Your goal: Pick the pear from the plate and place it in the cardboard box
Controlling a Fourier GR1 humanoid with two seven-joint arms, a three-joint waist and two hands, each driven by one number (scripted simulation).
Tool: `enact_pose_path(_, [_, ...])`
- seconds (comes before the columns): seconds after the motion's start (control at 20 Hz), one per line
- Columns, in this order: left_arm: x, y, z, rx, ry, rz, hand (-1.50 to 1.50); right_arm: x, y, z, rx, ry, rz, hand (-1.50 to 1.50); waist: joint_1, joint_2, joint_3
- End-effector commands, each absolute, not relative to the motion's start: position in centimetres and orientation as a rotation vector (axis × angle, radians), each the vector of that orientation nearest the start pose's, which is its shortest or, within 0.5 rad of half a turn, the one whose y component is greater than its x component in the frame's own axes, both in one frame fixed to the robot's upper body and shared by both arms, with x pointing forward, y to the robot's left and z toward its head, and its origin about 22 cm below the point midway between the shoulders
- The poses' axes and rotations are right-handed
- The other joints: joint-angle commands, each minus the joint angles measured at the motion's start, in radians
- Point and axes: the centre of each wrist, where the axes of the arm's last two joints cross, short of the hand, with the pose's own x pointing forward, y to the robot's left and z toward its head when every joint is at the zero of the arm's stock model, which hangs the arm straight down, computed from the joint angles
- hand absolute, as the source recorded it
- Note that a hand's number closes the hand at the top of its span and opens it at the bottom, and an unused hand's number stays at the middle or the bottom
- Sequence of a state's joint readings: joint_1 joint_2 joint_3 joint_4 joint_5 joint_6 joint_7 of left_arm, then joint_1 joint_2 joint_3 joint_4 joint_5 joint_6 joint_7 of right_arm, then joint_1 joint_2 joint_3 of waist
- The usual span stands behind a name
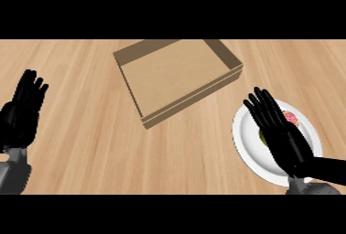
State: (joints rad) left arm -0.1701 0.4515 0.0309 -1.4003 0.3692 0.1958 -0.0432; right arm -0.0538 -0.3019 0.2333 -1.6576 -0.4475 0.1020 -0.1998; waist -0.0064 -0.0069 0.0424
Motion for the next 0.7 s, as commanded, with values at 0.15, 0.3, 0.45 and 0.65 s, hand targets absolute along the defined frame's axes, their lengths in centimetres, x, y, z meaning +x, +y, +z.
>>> enact_pose_path(0.15, [27.2,36.6,3.9,0.514,-1.515,-0.089,0.0,26.8,-26.0,9.4,0.643,-2.021,0.701,-1.5,0.016,0.009,-0.036])
enact_pose_path(0.3, [26.5,37.1,3.0,0.516,-1.446,-0.095,0.0,27.9,-26.7,18.1,0.317,-2.341,1.033,-1.5,-0.005,-0.079,-0.05])
enact_pose_path(0.45, [25.9,37.7,2.7,0.584,-1.404,-0.161,0.0,27.8,-28.1,19.4,0.159,-2.338,1.366,-1.5,0.014,-0.004,-0.03])
enact_pose_path(0.65, [26.7,37.0,2.9,0.6,-1.433,-0.204,0.0,29.0,-31.9,14.0,0.538,-2.334,1.27,-1.5,0.037,0.039,-0.028])
